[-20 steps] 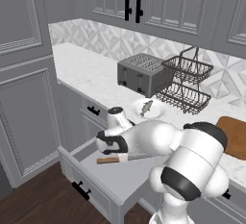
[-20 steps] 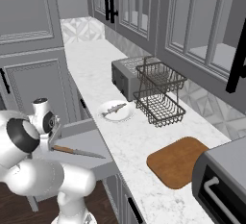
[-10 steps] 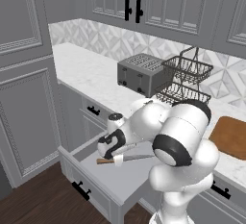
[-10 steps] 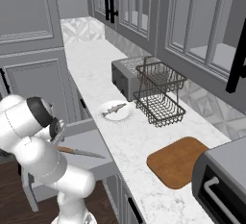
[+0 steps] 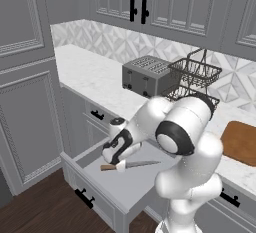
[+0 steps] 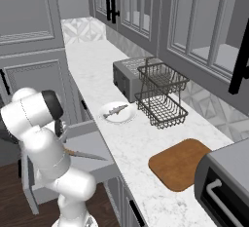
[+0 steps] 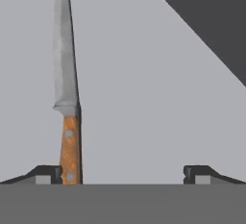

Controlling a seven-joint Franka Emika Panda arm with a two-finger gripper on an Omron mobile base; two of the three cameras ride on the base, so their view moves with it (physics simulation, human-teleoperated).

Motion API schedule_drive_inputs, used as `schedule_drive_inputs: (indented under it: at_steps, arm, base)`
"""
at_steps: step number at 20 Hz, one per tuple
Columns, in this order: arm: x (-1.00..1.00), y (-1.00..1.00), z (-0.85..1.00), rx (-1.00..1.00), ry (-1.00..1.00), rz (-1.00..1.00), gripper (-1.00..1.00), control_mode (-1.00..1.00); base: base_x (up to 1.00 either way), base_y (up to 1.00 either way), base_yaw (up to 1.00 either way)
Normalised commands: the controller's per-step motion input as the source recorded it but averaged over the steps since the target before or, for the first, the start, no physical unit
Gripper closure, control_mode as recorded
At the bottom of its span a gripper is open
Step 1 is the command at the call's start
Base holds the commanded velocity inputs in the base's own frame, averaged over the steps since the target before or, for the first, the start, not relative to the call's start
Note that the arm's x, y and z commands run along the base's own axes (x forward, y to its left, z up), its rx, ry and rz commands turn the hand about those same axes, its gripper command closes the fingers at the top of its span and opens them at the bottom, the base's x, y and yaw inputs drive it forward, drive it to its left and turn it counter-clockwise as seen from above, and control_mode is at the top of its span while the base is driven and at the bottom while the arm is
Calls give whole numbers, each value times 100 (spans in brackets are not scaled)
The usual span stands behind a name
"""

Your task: Pick up the knife from the drawer and place it on the cutting board. Then place the meat from the plate to the cutting board.

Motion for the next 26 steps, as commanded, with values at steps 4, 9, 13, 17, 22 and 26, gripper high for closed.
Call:
schedule_drive_inputs:
  at_steps: [4,9,13,17,22,26]
  arm:
    - [4,0,-44,0,1,0,-100,-100]
    - [13,0,-30,0,0,0,-100,-100]
    - [21,14,-5,0,0,-6,-100,-100]
    - [18,26,0,-1,0,-8,-100,-100]
    - [12,38,0,-3,6,-10,-100,-100]
    - [1,24,-28,-6,10,-15,-100,-100]
  base:
    - [0,0,0]
    - [0,0,0]
    - [0,0,0]
    - [0,0,0]
    - [0,0,0]
    - [0,0,0]
